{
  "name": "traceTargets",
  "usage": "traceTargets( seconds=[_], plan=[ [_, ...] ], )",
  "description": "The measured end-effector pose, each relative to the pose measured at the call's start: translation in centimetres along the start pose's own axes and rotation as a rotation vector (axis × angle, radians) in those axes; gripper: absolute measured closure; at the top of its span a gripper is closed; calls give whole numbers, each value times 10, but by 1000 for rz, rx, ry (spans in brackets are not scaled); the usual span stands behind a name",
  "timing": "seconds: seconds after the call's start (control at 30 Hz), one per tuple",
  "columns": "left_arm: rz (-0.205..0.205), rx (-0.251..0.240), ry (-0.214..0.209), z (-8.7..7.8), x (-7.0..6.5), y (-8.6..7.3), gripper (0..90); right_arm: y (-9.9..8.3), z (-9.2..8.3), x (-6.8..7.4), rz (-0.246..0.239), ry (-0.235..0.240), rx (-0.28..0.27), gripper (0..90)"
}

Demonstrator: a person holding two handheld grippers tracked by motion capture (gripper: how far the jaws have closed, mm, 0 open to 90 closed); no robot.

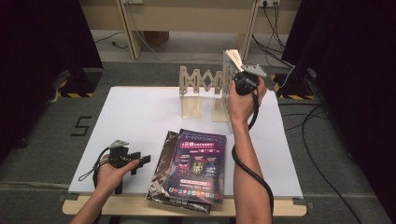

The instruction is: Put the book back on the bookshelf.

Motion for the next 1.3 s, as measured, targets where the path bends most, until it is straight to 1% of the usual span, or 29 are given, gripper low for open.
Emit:
traceTargets(
  seconds=[0.1, 0.23, 0.4, 0.47, 0.53, 0.6, 0.73, 0.8, 0.9, 1.07, 1.1, 1.17, 1.23, 1.3],
  plan=[
    [2, 3, 0, 0, -1, 0, 421, 0, 0, -1, -3, -1, 5, 743],
    [4, 4, -2, 1, -1, -1, 421, -3, -2, -1, -31, 7, 5, 740],
    [8, 4, -4, 0, -2, -1, 421, -4, -4, -8, -34, -2, 15, 726],
    [9, 6, -2, 1, -3, -1, 421, -4, -5, -9, -35, 1, 17, 717],
    [8, 6, -3, 1, -3, -1, 421, -5, -5, -8, -52, 5, 15, 693],
    [7, 5, -4, 1, -3, -1, 421, -6, -4, -7, -54, 5, 31, 673],
    [7, 7, -4, 1, -3, -2, 420, -8, -4, -8, -43, 12, 43, 648],
    [9, 6, -3, 1, -3, -2, 420, -8, -6, -9, -45, 12, 45, 639],
    [14, 8, -4, 1, -4, -1, 420, -6, -9, -11, -34, 19, 48, 615],
    [15, 12, -5, 2, -6, -3, 420, -4, -17, -12, -22, 31, 50, 601],
    [17, 14, -5, 3, -6, -3, 420, -3, -21, -12, -24, 39, 50, 592],
    [16, 15, -7, 3, -7, -4, 420, -3, -23, -12, -29, 40, 46, 586],
    [19, 16, -7, 4, -8, -4, 420, -4, -28, -12, -13, 49, 44, 580],
    [19, 16, -8, 4, -9, -4, 420, -5, -31, -13, -15, 56, 42, 580]
  ],
)
Point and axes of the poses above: each handheld gripper's, and its own axes: z roughly forward along the jaws, y roughly out of its top, x roughly to its left, the point moved 2 cm from there along z, roughly forward along the jaws, and after that the axes turned 8 degrees about -x, right-handed, at the moved point
